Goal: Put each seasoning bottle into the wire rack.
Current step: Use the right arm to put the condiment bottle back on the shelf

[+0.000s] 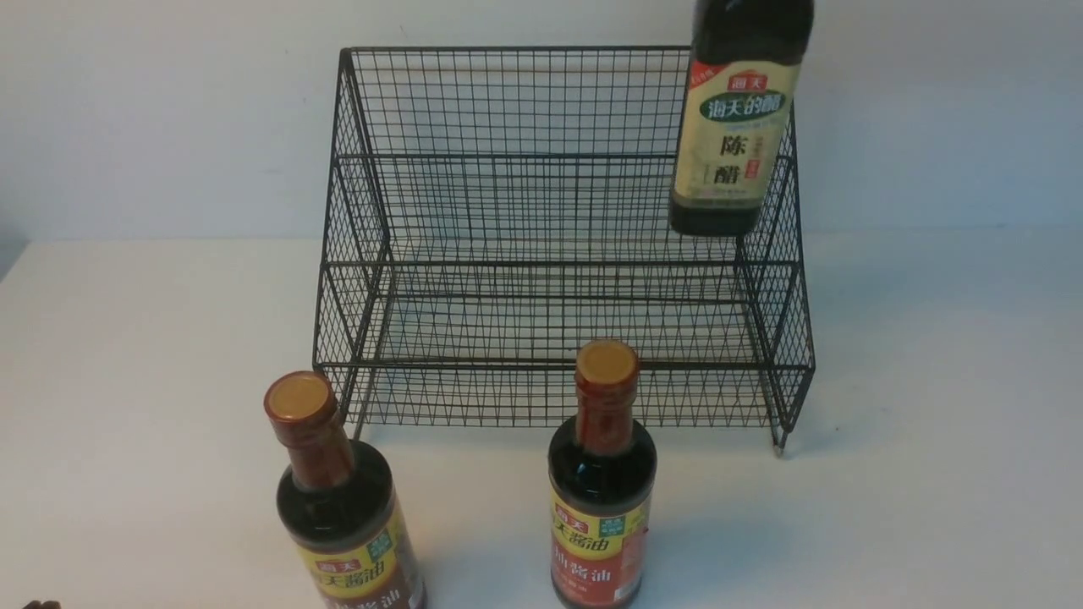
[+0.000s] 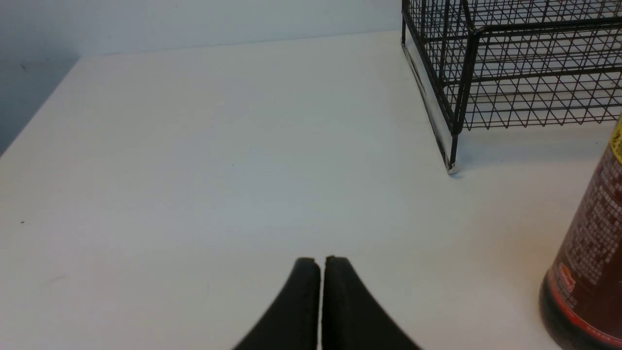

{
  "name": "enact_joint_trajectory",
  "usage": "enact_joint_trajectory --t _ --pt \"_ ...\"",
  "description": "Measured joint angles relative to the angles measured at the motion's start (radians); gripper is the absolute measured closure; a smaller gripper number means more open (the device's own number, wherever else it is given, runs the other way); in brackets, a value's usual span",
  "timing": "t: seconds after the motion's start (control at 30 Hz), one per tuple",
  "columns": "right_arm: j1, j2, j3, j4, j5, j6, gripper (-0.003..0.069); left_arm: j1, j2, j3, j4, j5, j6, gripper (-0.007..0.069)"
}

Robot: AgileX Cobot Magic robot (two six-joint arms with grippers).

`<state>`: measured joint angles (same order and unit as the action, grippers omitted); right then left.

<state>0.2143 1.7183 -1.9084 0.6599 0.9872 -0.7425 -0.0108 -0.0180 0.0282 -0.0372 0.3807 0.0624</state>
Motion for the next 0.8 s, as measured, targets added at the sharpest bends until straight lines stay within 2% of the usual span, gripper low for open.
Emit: enact_joint_trajectory --t 0.2,0.37,0.6,0.8 --pt "0.001 0.079 -0.001 -0.063 -0.008 0.002 0.0325 0.000 0.000 0.000 0.000 0.000 0.000 0.0629" --pt "0.001 0.129 -0.001 -0.123 0.047 0.020 0.0325 0.000 0.000 0.000 0.000 0.000 0.000 0.0629" --pt "0.001 0.164 -0.001 -0.208 0.110 0.139 0.0325 0.000 0.000 0.000 0.000 0.000 0.000 0.0629" --pt "0.001 0.166 -0.009 -0.240 0.137 0.194 0.0325 0.000 0.000 0.000 0.000 0.000 0.000 0.0629"
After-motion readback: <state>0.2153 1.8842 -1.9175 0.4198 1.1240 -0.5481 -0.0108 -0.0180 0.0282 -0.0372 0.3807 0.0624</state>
